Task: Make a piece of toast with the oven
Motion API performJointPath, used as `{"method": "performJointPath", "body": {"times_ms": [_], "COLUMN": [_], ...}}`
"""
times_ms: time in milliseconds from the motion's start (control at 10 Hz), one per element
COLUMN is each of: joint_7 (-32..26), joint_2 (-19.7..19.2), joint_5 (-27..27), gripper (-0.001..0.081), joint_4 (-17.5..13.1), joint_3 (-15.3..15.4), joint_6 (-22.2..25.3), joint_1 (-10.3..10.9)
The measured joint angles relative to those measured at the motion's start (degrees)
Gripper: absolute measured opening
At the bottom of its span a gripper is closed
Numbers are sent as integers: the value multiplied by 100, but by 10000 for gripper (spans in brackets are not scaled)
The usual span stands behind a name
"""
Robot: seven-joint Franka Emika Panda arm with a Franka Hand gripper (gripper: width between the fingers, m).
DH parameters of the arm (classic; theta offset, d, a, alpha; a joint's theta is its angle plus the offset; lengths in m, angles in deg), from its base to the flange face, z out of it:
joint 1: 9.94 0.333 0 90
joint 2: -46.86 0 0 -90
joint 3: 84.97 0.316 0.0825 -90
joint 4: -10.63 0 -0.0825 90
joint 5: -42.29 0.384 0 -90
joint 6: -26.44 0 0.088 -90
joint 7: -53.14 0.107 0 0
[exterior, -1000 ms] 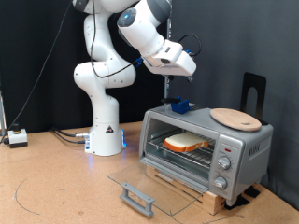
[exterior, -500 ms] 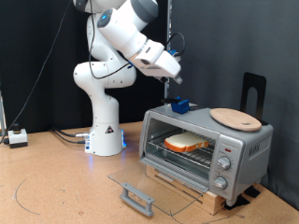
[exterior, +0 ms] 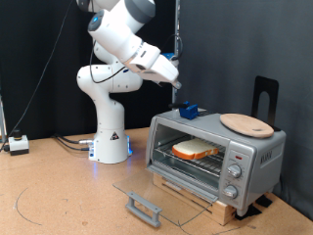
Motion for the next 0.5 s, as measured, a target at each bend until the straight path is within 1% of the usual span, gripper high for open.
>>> {"method": "performJointPath", "body": {"times_ms": [200,500], "joint_7": [-55,-288], "joint_2": [-178,-446], "joint_5": [-332,-762], "gripper": [809,809], "joint_4": [-154,-416], "joint_3": [-382,-831], "joint_6": [247,314], "joint_1": [-163,-343]}}
